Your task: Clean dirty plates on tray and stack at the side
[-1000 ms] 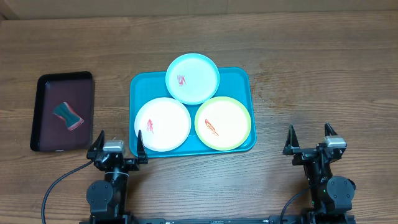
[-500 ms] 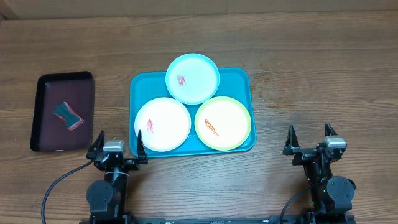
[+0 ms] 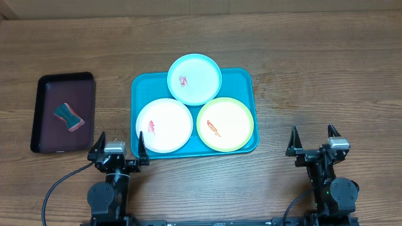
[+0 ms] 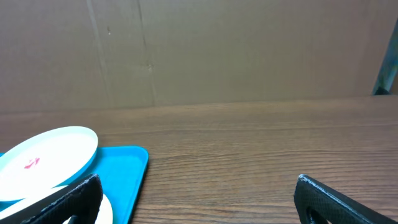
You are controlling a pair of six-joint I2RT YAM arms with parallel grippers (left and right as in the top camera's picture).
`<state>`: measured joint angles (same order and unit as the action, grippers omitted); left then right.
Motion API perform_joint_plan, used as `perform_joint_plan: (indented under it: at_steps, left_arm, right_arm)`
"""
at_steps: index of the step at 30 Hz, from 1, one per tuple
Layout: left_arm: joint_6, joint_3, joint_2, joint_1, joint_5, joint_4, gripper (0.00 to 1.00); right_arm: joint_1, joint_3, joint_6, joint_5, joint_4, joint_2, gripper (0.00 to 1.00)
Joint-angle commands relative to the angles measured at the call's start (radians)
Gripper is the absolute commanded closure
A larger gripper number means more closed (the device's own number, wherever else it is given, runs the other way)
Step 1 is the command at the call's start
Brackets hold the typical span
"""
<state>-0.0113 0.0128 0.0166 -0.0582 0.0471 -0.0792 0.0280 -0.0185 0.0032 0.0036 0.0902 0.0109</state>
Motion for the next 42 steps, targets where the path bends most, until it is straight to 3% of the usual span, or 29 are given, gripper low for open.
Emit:
perform_joint_plan:
  at_steps: [1,42]
  left_arm:
    - [-0.022,-0.008,-0.012,0.008,-0.013,0.002,0.00]
    - [-0.022,-0.008,-0.012,0.008,-0.013,0.003,0.00]
  right_arm:
    - [0.005,0.010,-0.004,-0.005,-0.005,-0.008,0.00]
    - [0.005,0.010,-0.004,-0.005,-0.005,-0.008,0.00]
